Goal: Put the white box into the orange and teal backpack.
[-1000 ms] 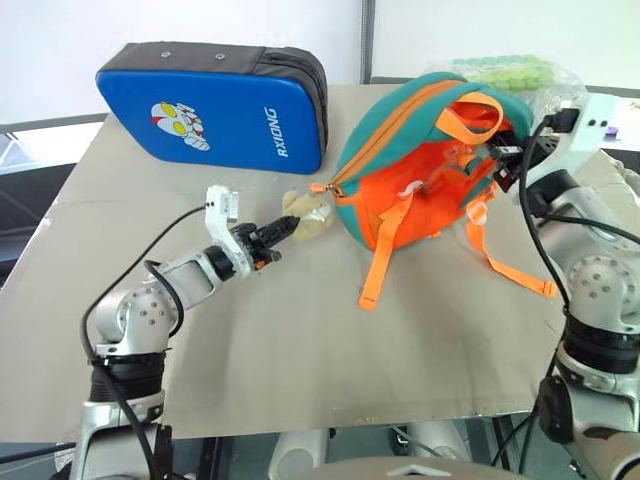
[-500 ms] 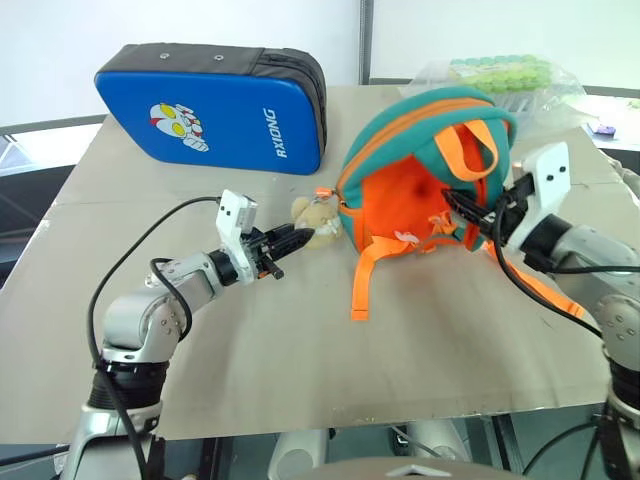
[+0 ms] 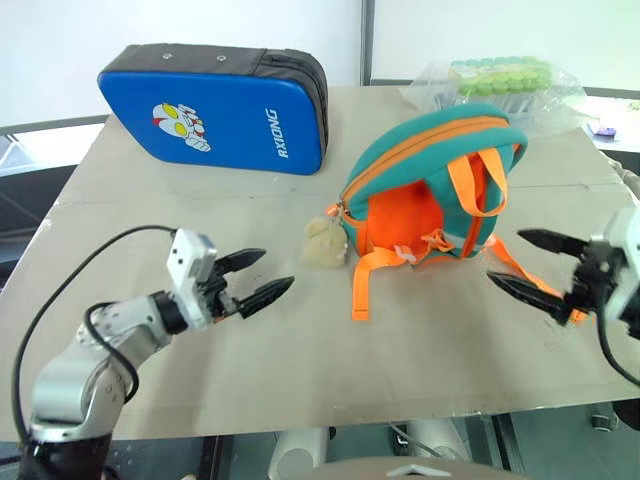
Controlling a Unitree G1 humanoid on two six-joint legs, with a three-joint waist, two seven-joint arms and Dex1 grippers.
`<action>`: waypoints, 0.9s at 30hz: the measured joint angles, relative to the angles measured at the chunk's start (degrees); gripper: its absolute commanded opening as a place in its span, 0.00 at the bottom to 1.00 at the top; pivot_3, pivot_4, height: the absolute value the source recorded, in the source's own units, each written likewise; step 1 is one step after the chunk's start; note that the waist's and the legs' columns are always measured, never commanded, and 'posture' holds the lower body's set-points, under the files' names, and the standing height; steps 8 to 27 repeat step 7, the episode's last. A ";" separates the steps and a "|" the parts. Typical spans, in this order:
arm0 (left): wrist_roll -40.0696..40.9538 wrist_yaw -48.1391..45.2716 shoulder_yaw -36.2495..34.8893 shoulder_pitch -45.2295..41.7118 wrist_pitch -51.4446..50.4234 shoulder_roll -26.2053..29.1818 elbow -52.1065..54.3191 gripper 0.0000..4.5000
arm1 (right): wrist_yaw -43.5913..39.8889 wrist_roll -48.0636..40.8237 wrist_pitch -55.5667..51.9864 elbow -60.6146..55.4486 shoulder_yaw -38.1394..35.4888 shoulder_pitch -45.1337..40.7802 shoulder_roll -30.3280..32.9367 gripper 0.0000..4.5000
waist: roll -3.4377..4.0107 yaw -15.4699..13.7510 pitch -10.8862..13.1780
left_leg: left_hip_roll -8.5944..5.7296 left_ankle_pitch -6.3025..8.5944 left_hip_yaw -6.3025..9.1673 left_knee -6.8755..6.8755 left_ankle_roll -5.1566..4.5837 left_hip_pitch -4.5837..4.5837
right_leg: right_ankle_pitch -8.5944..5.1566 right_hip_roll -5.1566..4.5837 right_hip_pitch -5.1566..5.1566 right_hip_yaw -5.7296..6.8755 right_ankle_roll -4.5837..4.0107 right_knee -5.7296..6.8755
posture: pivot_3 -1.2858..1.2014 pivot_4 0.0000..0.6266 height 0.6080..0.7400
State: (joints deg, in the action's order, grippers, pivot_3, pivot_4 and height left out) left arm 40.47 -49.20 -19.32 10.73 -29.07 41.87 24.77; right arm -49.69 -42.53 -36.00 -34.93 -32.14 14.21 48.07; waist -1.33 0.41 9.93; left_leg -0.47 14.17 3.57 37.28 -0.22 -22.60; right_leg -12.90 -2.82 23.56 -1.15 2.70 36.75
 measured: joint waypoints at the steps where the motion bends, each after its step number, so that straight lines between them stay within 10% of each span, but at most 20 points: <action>1: -0.51 -0.71 -1.58 3.20 0.80 0.01 0.46 1.00 | -1.16 1.52 1.82 0.33 -1.16 3.27 -0.82 1.00 | -0.02 0.03 -0.02 | 0.04 0.00 -0.04 0.00 0.00 0.02 | -0.03 0.02 0.00 -0.03 0.05 0.00 | 0.52 0.24 1.00; 27: -2.53 -2.42 -5.54 11.32 4.37 -0.62 1.84 1.00 | -5.45 10.07 13.14 6.81 -2.49 11.39 -3.77 1.00 | -0.08 0.01 -0.06 | 0.12 0.00 -0.16 0.09 0.00 0.15 | -0.12 0.02 -0.10 -0.07 0.20 0.01 | 0.52 0.24 1.00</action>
